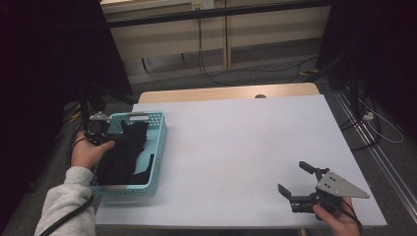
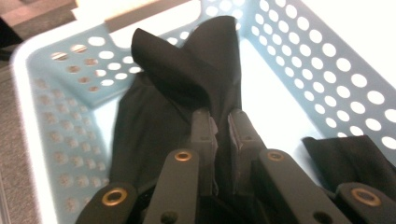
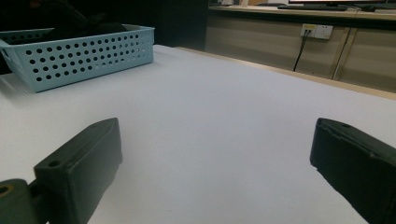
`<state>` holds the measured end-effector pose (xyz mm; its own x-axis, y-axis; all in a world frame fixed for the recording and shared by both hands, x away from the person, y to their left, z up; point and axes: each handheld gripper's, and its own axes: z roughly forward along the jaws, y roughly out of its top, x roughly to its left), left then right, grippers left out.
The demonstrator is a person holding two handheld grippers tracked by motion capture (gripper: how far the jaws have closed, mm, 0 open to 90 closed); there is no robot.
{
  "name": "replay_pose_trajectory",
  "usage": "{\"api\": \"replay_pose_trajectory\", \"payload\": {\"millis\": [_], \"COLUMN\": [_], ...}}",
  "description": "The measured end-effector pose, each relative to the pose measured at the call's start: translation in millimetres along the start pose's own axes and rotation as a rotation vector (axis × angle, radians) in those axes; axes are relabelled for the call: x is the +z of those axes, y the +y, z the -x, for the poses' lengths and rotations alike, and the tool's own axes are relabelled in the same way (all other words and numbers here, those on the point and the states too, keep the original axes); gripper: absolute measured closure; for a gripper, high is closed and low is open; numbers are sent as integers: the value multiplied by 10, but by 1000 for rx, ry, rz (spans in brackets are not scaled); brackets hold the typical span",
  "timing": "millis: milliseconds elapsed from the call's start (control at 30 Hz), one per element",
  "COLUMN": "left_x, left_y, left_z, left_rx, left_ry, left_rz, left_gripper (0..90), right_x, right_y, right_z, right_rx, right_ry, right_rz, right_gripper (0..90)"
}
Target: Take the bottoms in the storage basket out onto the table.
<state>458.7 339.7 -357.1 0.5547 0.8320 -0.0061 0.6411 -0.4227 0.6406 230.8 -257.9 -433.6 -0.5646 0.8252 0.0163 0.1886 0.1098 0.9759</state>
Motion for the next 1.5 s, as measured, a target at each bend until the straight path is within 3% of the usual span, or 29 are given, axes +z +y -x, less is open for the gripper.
{"api": "replay_pose_trajectory", "payload": {"millis": [100,200,300,333,400,500,600,667,767,867,967,1100,1167,1433,1500], "left_x": [37,110,181,194,206,194,192,191,230,298,374,483,527,602,599], "left_y": [-36,-94,-151,-158,-166,-157,-164,-164,-189,-236,-274,-303,-311,-328,-326], "left_z": [-1,-1,4,7,59,166,258,321,442,524,578,611,617,687,676], "left_rx": [0,-19,-47,-55,-54,-21,-31,19,57,78,132,136,134,169,150], "left_ry": [0,3,21,26,-26,-61,-112,-124,-150,-188,-190,-231,-228,-249,-268], "left_rz": [-35,-30,-39,-41,-43,-32,-25,-26,-51,-91,-108,-131,-145,-196,-199], "left_gripper": [811,790,697,609,554,362,275,240,202,181,167,175,187,393,455], "right_x": [11,17,15,14,11,13,15,18,25,28,25,26,29,49,47], "right_y": [2,2,3,3,3,-1,0,2,2,0,-1,-2,-2,-24,-19], "right_z": [-5,-9,-13,-13,-11,-6,-7,-13,-21,-18,-17,-17,-15,-6,-3], "right_rx": [-1,-3,-2,-1,0,-1,0,-2,-6,-4,-3,-2,-3,8,14], "right_ry": [6,7,6,7,10,9,9,8,13,16,15,17,18,20,19], "right_rz": [-1,-2,-3,-3,-2,-1,-3,-4,-8,-8,-7,-8,-7,-32,-27], "right_gripper": [19,20,20,19,20,20,19,20,20,20,19,19,19,19,20]}}
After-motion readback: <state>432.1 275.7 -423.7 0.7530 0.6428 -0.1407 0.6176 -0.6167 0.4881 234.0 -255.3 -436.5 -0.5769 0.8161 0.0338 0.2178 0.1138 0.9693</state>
